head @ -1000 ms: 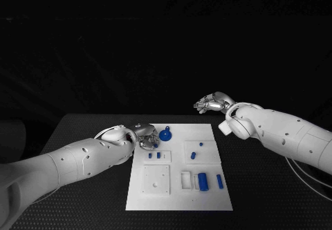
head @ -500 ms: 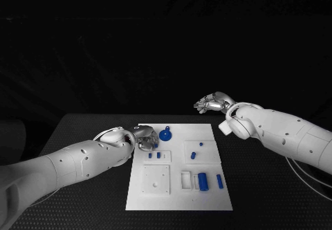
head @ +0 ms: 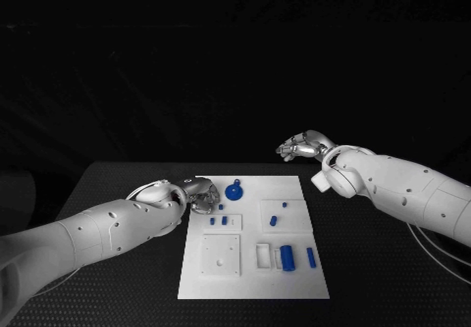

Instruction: Assemble the parts on the task board

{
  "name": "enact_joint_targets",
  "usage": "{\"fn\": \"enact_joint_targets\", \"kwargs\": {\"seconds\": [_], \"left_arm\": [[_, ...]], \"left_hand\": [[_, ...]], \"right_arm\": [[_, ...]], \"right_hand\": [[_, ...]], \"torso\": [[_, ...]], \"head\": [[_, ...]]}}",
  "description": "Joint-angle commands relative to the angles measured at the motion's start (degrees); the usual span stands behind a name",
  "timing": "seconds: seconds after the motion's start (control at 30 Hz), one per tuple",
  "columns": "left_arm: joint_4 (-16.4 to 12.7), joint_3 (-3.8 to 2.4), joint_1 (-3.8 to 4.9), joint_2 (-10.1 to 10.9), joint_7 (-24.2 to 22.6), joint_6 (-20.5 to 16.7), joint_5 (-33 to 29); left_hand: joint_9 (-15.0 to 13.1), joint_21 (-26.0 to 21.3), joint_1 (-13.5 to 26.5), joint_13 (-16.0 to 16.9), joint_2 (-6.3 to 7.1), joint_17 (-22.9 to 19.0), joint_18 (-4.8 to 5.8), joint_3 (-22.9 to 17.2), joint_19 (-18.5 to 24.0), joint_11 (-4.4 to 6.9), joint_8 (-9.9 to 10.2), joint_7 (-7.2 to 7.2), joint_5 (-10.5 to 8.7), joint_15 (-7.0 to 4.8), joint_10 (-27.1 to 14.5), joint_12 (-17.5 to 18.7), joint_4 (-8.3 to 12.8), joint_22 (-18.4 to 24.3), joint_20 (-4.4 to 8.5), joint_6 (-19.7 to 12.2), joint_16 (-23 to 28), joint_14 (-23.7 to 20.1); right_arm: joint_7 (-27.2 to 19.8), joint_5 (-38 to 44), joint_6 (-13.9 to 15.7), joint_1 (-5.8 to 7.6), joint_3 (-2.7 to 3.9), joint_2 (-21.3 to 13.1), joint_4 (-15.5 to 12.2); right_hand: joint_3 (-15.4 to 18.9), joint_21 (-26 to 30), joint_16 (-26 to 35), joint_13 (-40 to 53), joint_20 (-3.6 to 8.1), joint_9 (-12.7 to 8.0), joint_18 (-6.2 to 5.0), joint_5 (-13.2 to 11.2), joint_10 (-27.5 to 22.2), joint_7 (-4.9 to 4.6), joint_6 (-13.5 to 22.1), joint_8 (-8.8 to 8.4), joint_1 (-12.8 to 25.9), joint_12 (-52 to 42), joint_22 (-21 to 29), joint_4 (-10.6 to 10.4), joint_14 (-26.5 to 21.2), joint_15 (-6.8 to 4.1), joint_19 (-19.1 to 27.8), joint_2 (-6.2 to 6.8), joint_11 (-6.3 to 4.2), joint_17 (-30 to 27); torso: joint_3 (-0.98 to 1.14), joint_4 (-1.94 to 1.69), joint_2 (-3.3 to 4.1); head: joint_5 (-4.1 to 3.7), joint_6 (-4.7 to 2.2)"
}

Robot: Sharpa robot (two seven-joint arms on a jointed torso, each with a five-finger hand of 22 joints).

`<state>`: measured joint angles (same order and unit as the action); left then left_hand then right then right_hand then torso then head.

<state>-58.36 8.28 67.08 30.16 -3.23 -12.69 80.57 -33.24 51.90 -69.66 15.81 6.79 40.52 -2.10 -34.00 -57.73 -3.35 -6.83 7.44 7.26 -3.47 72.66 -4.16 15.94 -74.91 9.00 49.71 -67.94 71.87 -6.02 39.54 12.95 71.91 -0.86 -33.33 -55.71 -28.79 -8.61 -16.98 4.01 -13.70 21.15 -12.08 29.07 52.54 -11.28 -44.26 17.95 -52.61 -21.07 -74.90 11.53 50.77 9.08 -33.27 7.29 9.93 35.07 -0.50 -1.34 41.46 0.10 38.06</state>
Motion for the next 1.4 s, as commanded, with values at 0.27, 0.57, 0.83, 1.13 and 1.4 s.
{"fn": "enact_joint_targets", "kwargs": {"seconds": [0.27,0.57,0.83,1.13,1.4], "left_arm": [[-1.71,-1.40,1.50,3.95,-3.72,-3.44,-24.99],[-7.39,-3.58,4.31,9.08,-8.71,0.12,-49.53],[-13.83,-3.55,5.67,12.89,-10.70,2.53,-58.34],[-15.16,-3.55,5.67,12.89,-12.02,2.01,-62.45],[-15.29,-3.56,5.67,12.96,-11.56,1.84,-63.95]], "left_hand": [[-0.96,-1.26,0.08,0.25,0.21,-1.23,-3.85,-1.09,1.17,-0.15,-3.06,1.44,-0.40,0.48,-0.10,0.02,-1.51,-0.67,-0.62,3.91,1.54,-1.91],[-1.37,-8.20,3.95,0.50,0.22,-7.01,-1.82,-0.95,6.41,-0.96,-3.95,1.68,-0.49,1.53,-0.49,0.06,-3.17,2.57,-1.98,3.00,12.89,-7.16],[-1.76,-15.93,5.93,-0.39,0.09,-12.33,0.31,1.19,11.08,-2.94,-4.64,2.21,-1.58,4.19,-3.50,0.24,-2.61,5.91,-4.05,1.11,27.68,-9.66],[-1.75,-16.53,6.04,-0.51,0.02,-12.29,0.40,1.42,11.33,-3.09,-4.74,2.29,-1.65,4.42,-3.79,0.25,-2.69,5.97,-4.29,0.91,28.90,-9.62],[-1.73,-16.76,6.18,-0.60,-0.07,-12.12,0.39,1.61,11.31,-3.20,-4.81,2.32,-1.67,4.46,-4.08,0.31,-2.76,5.94,-4.34,0.82,29.32,-9.43]], "right_arm": [[0.41,17.13,-4.70,-0.84,0.01,-2.99,-4.47],[1.54,37.92,-5.89,-1.79,-0.49,-6.31,-9.13],[4.10,49.62,-4.30,-2.35,-2.24,-8.46,-13.20],[6.32,55.46,-1.19,-4.10,-3.40,-8.02,-13.79],[6.76,56.51,0.12,-4.87,-4.02,-6.91,-12.94]], "right_hand": [[-6.20,-0.35,-1.33,0.28,-0.21,0.58,-1.99,-8.72,3.51,-0.02,-2.68,2.01,-8.66,-1.44,-0.99,3.34,3.73,-1.32,-4.38,-0.02,-1.20,1.01],[-11.25,-3.73,-5.25,1.21,1.68,2.06,-2.92,-16.59,10.96,1.80,-6.62,3.67,-11.32,0.18,-1.00,3.73,11.81,-5.26,-13.62,0.53,-3.78,4.21],[-15.53,-3.69,-4.84,1.34,2.10,2.22,-2.92,-21.99,12.77,2.23,-7.48,3.40,-12.48,3.69,-0.79,2.82,12.50,-5.68,-14.53,1.55,-3.83,5.40],[-16.27,-3.17,-3.35,-0.19,1.78,1.39,-2.92,-24.20,10.62,2.03,-6.72,2.37,-11.71,9.26,-1.02,1.03,11.80,-5.09,-13.48,4.67,-2.01,5.54],[-16.77,-2.89,-2.61,-0.16,1.56,1.04,-2.89,-25.64,11.18,1.79,-6.47,2.02,-12.01,10.88,-1.07,0.17,11.47,-4.88,-12.83,6.88,-1.95,5.61]], "torso": [[0.05,0.02,-0.05],[0.04,-0.09,-0.10],[0.07,-0.06,-0.29],[-0.01,-0.05,-0.16],[0.05,-0.14,-0.13]], "head": [[-0.90,-0.66],[-1.26,-0.93],[-1.11,-0.70],[-1.44,-0.64],[-1.35,-0.44]]}}
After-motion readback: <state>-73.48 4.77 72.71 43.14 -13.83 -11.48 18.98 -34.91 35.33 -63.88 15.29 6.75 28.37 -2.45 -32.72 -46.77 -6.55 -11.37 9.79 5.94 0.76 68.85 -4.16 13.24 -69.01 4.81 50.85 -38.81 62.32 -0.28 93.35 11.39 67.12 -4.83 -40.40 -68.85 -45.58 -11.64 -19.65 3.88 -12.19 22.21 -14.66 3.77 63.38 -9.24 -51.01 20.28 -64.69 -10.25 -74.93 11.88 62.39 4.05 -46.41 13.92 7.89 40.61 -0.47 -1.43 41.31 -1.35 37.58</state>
